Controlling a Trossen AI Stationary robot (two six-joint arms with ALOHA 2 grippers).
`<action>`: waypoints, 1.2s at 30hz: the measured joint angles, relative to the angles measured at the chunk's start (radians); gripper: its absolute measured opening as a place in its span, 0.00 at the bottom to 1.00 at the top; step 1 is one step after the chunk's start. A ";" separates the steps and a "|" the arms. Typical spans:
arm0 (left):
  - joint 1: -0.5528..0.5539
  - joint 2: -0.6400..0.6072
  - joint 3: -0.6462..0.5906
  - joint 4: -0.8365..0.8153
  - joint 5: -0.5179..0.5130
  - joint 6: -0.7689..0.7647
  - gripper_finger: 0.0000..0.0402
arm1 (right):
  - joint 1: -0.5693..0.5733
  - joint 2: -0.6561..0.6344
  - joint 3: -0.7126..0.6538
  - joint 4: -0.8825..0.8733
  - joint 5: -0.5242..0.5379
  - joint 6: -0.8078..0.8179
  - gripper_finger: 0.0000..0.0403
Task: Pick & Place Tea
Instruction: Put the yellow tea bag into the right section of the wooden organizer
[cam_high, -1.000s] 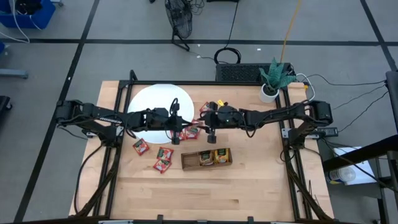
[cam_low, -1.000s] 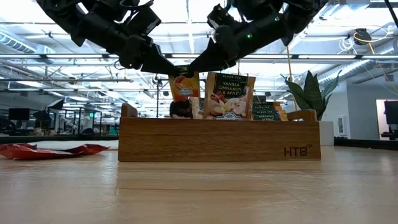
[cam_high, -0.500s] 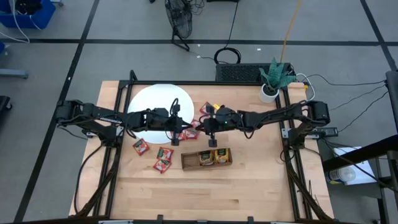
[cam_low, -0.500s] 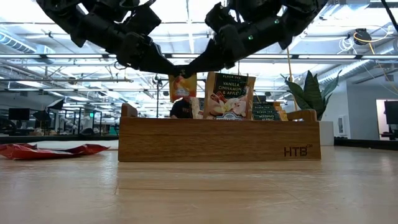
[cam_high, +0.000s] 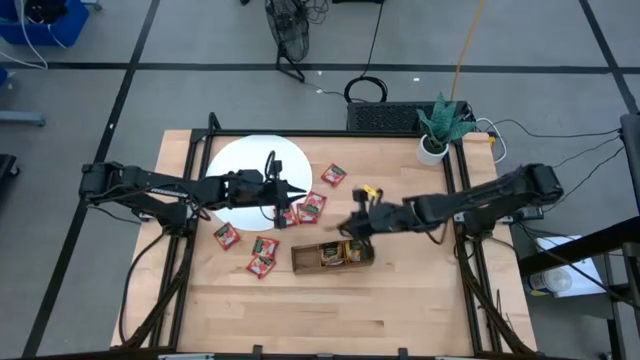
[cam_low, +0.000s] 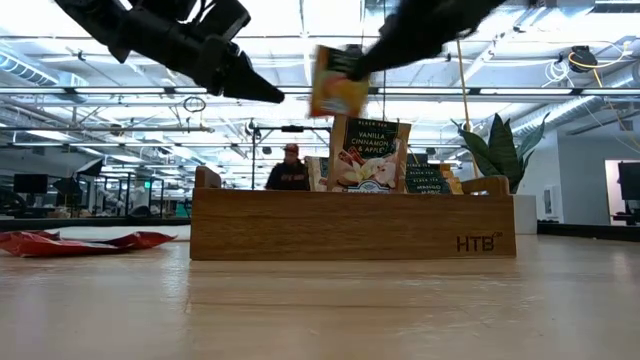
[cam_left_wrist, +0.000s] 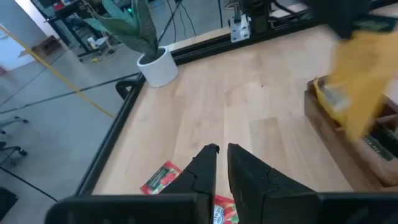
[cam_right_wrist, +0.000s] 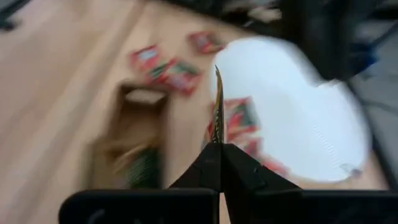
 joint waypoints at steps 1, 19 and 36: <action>0.002 0.000 0.000 -0.003 0.000 0.000 0.12 | 0.020 -0.010 -0.009 -0.028 0.000 0.022 0.00; 0.026 0.000 0.000 -0.024 -0.001 -0.087 0.02 | 0.271 -0.179 -0.358 0.100 0.200 0.431 0.00; 0.026 0.000 0.000 0.005 -0.001 -0.113 0.13 | 0.179 -0.092 -0.374 0.159 -0.002 0.429 0.00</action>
